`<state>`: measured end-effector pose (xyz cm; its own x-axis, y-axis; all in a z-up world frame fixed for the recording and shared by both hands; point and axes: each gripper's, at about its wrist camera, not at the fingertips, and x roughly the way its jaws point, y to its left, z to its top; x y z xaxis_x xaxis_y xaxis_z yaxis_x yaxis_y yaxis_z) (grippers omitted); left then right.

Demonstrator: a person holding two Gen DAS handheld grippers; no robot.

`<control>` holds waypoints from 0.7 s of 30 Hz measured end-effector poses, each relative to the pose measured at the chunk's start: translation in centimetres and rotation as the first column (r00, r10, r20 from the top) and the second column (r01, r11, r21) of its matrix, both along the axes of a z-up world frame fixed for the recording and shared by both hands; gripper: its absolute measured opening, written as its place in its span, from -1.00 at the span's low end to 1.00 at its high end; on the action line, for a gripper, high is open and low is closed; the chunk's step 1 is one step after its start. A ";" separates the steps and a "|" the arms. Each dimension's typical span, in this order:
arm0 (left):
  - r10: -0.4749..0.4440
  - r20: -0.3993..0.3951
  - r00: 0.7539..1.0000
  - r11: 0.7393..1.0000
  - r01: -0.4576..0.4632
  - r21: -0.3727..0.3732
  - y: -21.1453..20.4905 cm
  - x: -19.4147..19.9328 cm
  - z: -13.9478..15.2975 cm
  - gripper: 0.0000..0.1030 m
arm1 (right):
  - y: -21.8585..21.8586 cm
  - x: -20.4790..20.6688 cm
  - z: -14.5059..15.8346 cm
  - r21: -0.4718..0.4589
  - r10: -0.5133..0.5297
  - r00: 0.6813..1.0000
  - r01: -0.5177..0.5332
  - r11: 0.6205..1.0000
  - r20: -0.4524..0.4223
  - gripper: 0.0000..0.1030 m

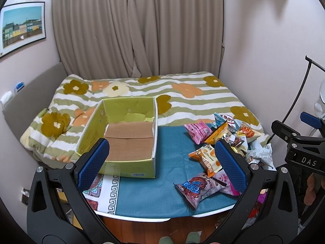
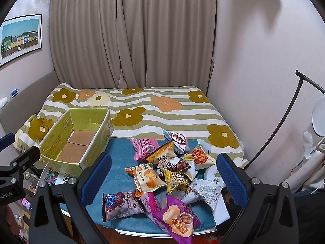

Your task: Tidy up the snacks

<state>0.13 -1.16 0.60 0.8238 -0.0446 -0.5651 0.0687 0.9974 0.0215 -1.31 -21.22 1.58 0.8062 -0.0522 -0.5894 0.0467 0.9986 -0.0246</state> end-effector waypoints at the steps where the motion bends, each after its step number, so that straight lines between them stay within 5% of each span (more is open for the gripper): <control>1: -0.001 0.000 1.000 1.000 0.001 -0.001 0.0 0.0 0.0 0.99 | 0.0 0.1 0.0 0.001 0.000 1.000 0.000 1.000 -0.001 0.99; 21: -0.022 -0.021 1.000 1.000 0.022 0.000 0.0 1.1 -0.3 0.99 | 0.0 0.3 0.1 0.004 -0.006 1.000 0.006 1.000 -0.007 0.99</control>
